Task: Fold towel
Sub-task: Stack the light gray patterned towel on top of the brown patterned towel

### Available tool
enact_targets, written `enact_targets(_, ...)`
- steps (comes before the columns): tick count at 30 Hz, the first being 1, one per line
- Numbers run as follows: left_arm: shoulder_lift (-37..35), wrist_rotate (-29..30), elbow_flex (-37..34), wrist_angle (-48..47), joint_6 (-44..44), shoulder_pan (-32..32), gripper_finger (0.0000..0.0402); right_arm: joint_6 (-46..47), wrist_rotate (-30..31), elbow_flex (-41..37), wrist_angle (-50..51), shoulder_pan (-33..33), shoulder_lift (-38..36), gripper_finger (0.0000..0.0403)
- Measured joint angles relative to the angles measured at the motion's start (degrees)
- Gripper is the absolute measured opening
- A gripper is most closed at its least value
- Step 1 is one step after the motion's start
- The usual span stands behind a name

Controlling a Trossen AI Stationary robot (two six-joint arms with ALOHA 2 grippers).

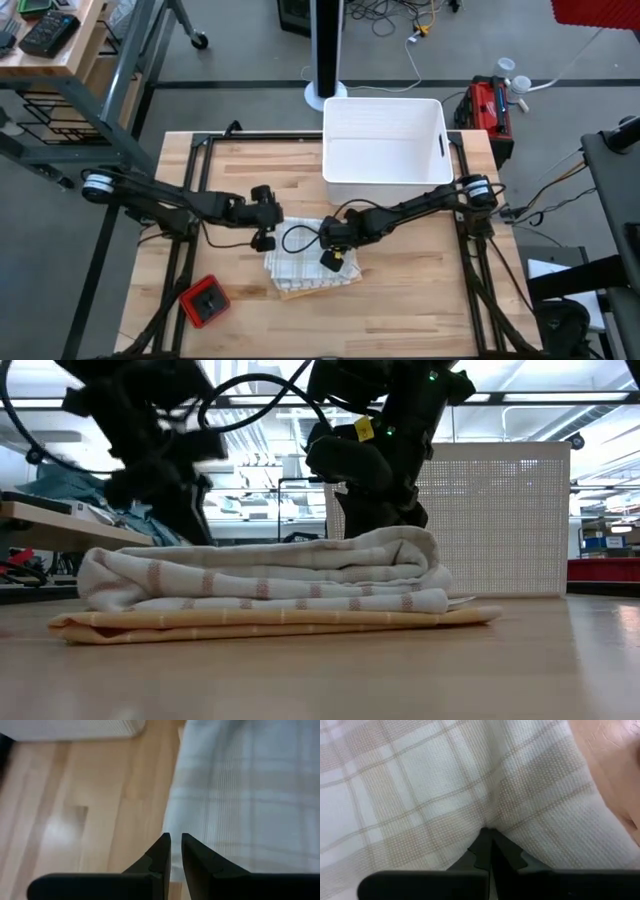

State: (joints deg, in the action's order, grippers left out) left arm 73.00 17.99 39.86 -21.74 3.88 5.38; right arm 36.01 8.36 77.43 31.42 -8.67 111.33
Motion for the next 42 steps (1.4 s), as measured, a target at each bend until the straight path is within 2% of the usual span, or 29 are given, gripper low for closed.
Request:
enact_targets(6, 7.0, 0.6, 0.0, -1.9, 1.1, 0.0, 0.0036, 0.0, 0.2, 0.0, -0.1, -0.1, 0.0, 0.0000)
enact_targets(12, 9.5, 12.2, 0.9, -11.1, 10.3, -0.1, 0.0036, 0.0, -0.2, 0.0, -0.1, -0.2, 0.0, 0.0000)
enact_targets(16, 8.2, 12.5, 1.7, -15.6, 12.2, 0.0, 0.0025, -0.1, -0.3, -0.1, -0.1, -0.2, 0.0, 0.0000)
enact_targets(20, 5.0, 10.5, 3.1, -13.6, 12.1, 0.2, 0.0006, -0.2, -0.3, -0.2, -0.2, -0.2, 0.0, 0.0000)
enact_targets(22, 3.4, 7.1, 3.4, -9.7, 7.6, 0.2, 0.0002, -0.2, -0.3, -0.2, -0.3, -0.2, 0.0, 0.0000)
enact_targets(25, 1.9, 0.0, 3.2, -5.3, -4.5, 0.2, 0.0010, -0.3, -0.3, -0.3, -0.4, -0.2, 0.0, 0.0000)
enact_targets(30, 1.1, -0.1, 3.2, -5.8, -16.6, -0.6, 0.0049, -0.1, -0.4, -0.4, -0.4, -0.3, 0.0, 0.0000)
enact_targets(35, 1.5, 1.3, 3.2, -10.1, -30.6, -1.3, 0.0092, -0.1, -0.4, -0.4, -0.5, -0.5, 0.0, 0.0000)
enact_targets(42, 2.9, 0.6, 3.1, -8.7, -38.6, -1.6, 0.0105, -0.2, -0.4, -0.4, -0.5, -0.4, 0.0, 0.0000)
